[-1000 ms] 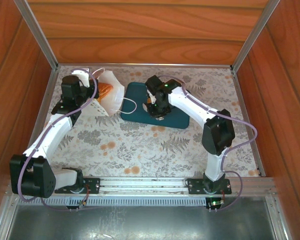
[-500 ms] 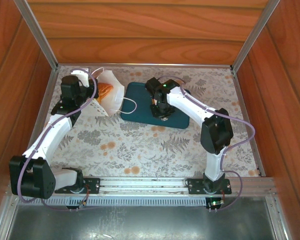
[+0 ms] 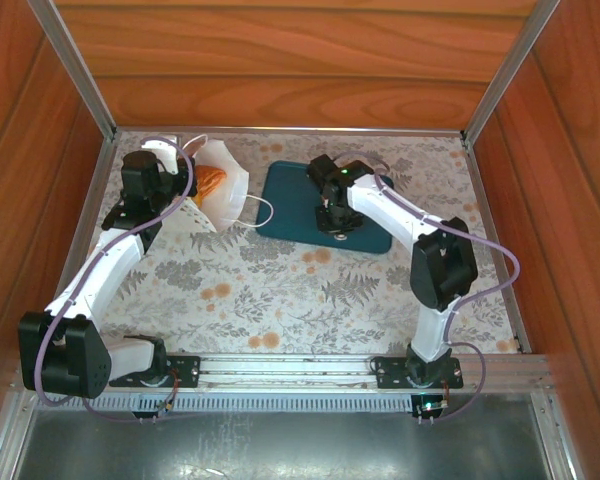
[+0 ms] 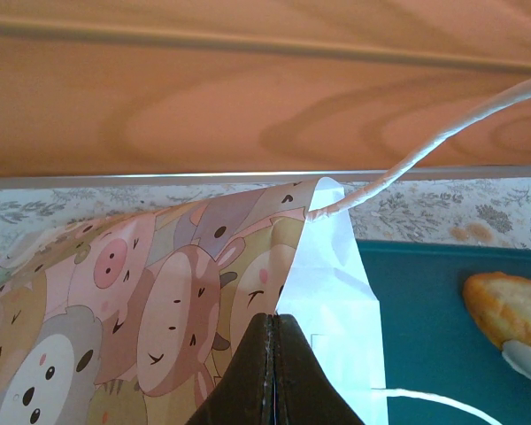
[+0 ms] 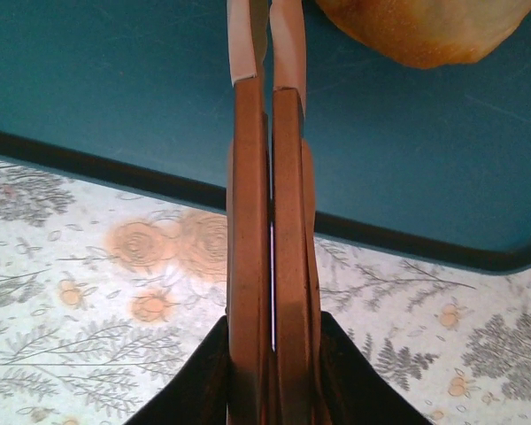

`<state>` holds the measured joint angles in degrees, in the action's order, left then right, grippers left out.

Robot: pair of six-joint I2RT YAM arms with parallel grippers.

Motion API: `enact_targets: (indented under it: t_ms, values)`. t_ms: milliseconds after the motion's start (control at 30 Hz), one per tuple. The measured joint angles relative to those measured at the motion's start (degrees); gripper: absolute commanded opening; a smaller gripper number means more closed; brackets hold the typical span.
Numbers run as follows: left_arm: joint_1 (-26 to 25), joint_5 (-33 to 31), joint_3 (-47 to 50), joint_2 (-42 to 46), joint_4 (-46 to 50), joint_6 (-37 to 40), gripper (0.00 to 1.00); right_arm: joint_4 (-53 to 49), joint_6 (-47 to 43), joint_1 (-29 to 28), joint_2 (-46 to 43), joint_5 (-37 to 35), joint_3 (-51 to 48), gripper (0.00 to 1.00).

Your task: Take the fake bread out of the paper bag

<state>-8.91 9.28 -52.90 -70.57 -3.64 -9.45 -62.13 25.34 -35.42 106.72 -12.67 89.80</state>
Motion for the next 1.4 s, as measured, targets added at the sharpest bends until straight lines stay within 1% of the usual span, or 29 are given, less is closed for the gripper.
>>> enact_targets:
  t_ms: [233, 367, 667, 900, 1400]
  values:
    - [0.0, 0.0, 0.0, 0.0, 0.0, 0.0, 0.00, -0.9, 0.6, 2.1, -1.4, -1.5, -1.3, 0.19]
    - [0.0, 0.0, 0.0, 0.0, 0.0, 0.0, 0.00, -1.6, 0.7, 2.1, -2.1, -1.9, -1.5, 0.19]
    - [0.0, 0.0, 0.0, 0.0, 0.0, 0.0, 0.00, -3.6, 1.2, 2.1, -6.6, -2.1, -5.2, 0.19]
    - [0.0, 0.0, 0.0, 0.0, 0.0, 0.0, 0.00, -4.4, 1.5, 3.0, -6.6, -2.8, -6.9, 0.19]
    - [0.0, 0.0, 0.0, 0.0, 0.0, 0.0, 0.00, -4.5, 1.5, 7.8, -6.5, -5.8, -6.9, 0.19]
